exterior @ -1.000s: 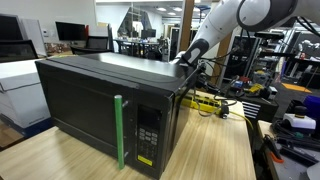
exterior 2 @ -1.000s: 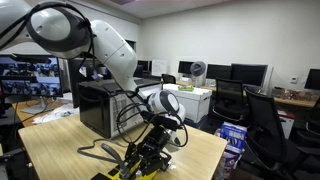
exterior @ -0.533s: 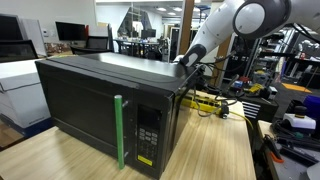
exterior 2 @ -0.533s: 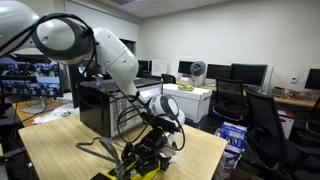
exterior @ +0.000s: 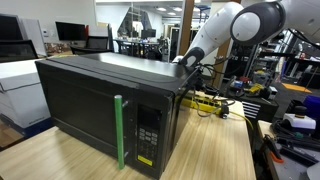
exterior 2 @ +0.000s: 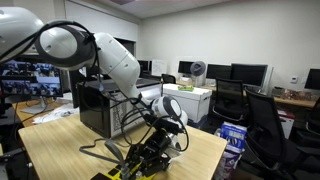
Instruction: Put the plug into the socket
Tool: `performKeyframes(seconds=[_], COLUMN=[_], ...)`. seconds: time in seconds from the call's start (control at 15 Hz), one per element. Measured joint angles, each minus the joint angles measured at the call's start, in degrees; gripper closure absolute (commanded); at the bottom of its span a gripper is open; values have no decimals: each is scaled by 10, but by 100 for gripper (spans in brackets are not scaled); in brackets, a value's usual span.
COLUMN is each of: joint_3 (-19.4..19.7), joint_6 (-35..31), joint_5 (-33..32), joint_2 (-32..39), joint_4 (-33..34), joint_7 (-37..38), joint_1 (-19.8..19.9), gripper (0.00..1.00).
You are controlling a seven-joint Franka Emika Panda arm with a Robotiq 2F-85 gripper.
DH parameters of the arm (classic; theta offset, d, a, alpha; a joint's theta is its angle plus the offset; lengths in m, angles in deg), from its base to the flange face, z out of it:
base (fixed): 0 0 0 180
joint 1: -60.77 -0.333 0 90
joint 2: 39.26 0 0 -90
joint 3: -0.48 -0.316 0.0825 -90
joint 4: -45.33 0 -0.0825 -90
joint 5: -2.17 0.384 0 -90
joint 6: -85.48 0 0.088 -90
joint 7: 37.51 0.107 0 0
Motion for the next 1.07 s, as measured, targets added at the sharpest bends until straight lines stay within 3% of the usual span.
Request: performKeyframes(seconds=[1.07], joint_3=[-3], joint_6=[19], joint_5=[2], joint_2=[39], joint_4=[60], joint_7=[0], joint_1=[4], gripper=[92])
